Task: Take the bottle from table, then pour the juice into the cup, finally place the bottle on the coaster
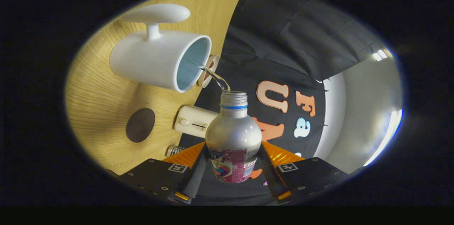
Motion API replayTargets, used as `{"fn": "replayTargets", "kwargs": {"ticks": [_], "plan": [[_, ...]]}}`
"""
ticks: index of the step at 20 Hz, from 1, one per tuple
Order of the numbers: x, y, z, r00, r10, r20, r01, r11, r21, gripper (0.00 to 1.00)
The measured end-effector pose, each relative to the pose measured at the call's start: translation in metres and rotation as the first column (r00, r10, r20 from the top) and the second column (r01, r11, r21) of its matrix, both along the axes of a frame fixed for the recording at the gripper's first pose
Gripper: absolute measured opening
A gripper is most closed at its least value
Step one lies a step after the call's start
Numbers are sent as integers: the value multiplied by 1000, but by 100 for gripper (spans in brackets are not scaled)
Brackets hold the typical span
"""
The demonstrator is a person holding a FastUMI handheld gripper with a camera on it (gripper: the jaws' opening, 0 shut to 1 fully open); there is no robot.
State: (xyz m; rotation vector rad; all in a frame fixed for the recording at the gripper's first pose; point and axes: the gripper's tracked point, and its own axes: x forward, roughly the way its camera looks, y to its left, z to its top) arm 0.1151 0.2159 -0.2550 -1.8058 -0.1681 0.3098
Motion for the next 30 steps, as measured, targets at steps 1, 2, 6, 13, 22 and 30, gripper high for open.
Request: {"fn": "replayTargets", "kwargs": {"ticks": [1, 2, 6, 13, 22, 30], "plan": [[1, 0, 0, 1000, 0, 0, 0, 1000, 0, 76], [2, -1, 0, 1000, 1, 2, -1, 1000, 0, 76], [1, -2, -2, 1000, 3, 5, -3, 1000, -23, 76], [0, -6, -4, 1000, 11, 6, -11, 999, -40, 76], [-1, -2, -1, 999, 32, 36, -29, 997, -73, 77], [-2, 0, 0, 998, 47, 51, -42, 995, -91, 76]]}}
